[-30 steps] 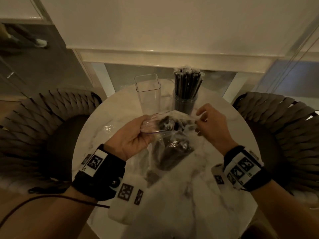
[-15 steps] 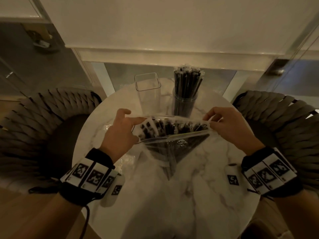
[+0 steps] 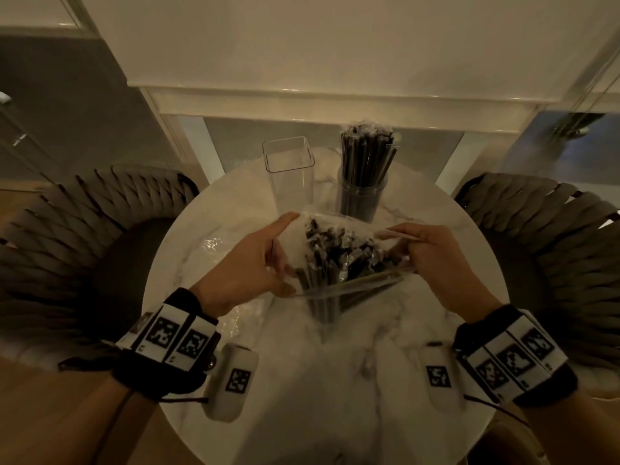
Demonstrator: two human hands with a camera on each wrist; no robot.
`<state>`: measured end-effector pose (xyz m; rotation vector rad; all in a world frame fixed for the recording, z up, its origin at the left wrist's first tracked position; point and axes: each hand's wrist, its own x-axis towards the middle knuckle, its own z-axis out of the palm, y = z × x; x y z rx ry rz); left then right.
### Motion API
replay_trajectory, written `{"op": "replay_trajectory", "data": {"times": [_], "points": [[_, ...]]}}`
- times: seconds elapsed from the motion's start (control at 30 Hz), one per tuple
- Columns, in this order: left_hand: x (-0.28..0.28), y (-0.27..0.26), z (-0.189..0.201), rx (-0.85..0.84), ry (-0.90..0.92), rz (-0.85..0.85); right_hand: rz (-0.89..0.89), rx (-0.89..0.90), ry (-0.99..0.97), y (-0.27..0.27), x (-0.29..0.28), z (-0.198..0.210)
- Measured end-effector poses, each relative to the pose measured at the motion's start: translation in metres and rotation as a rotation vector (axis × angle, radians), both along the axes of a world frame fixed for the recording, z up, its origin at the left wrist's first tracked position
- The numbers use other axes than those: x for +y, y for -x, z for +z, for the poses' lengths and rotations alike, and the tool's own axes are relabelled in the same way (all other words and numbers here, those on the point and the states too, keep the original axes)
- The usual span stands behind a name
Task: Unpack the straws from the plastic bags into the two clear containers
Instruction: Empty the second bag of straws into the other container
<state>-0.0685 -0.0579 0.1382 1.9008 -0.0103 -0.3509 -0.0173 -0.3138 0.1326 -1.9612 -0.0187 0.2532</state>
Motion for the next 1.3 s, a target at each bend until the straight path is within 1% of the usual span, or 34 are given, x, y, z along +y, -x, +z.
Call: {"op": "replay_trajectory", "data": {"times": [0.07, 0.13, 0.2, 0.3, 0.33, 0.37, 0.43, 0.5, 0.57, 0.63, 0.67, 0.73, 0.77, 0.83, 0.87, 0.9, 0.93, 0.97, 1.03, 1.07, 1.13, 1.23, 1.3], "points": [[0.001, -0.001, -0.005, -0.014, -0.094, 0.013, 0.005, -0.006, 0.012, 0.0, 0.002, -0.007], [0.0, -0.001, -0.011, 0.043, -0.104, 0.023, 0.041, 0.026, 0.034, 0.003, 0.005, -0.015], [-0.002, -0.001, -0.017, 0.071, -0.113, -0.002, 0.1, 0.082, -0.001, 0.005, 0.006, -0.018], [-0.008, -0.001, -0.016, 0.084, -0.073, -0.055, 0.295, 0.21, -0.12, 0.007, 0.008, -0.012], [-0.011, -0.001, -0.014, 0.075, -0.059, -0.073, 0.35, 0.231, -0.144, 0.007, 0.011, -0.01], [-0.015, -0.001, -0.012, 0.064, -0.051, -0.099, 0.368, 0.22, -0.139, 0.006, 0.014, -0.007], [-0.02, -0.001, -0.007, 0.016, -0.094, -0.152, 0.331, 0.153, -0.102, 0.003, 0.019, -0.002], [-0.019, -0.003, -0.002, -0.065, -0.244, -0.203, 0.304, 0.136, -0.141, 0.0, 0.023, 0.001], [-0.014, -0.005, 0.0, -0.119, -0.338, -0.213, 0.28, 0.188, -0.266, 0.0, 0.025, 0.003], [-0.012, -0.006, 0.001, -0.156, -0.351, -0.243, 0.232, 0.214, -0.4, 0.0, 0.026, 0.002], [-0.012, -0.007, -0.001, -0.162, -0.356, -0.259, 0.213, 0.216, -0.426, 0.0, 0.026, 0.002], [-0.006, -0.006, -0.005, -0.139, -0.381, -0.254, 0.176, 0.182, -0.364, -0.002, 0.023, -0.001], [-0.001, -0.005, -0.008, -0.131, -0.41, -0.228, 0.157, 0.112, -0.246, -0.004, 0.019, -0.005], [0.011, -0.005, -0.019, -0.147, -0.489, -0.151, 0.162, -0.09, 0.112, -0.011, 0.006, -0.017], [0.016, -0.004, -0.025, -0.146, -0.509, -0.124, 0.182, -0.135, 0.263, -0.012, 0.001, -0.023], [0.018, -0.003, -0.029, -0.129, -0.501, -0.105, 0.196, -0.107, 0.346, -0.012, -0.003, -0.028], [0.017, -0.002, -0.034, -0.099, -0.471, -0.084, 0.195, -0.017, 0.353, -0.011, -0.004, -0.032], [0.016, -0.001, -0.038, -0.065, -0.428, -0.062, 0.183, 0.102, 0.312, -0.009, -0.005, -0.037], [0.014, -0.001, -0.045, 0.002, -0.311, -0.008, 0.162, 0.348, 0.119, -0.002, -0.002, -0.042], [0.015, -0.002, -0.049, 0.042, -0.23, 0.022, 0.171, 0.411, 0.029, 0.0, -0.001, -0.043], [0.018, -0.002, -0.05, 0.094, -0.044, 0.071, 0.167, 0.449, -0.097, 0.001, 0.002, -0.046], [0.016, -0.002, -0.049, 0.119, 0.24, 0.013, 0.056, 0.476, -0.245, 0.001, 0.012, -0.056], [0.009, 0.0, -0.05, 0.143, 0.37, 0.029, -0.01, 0.5, -0.301, 0.001, 0.02, -0.063]]}}
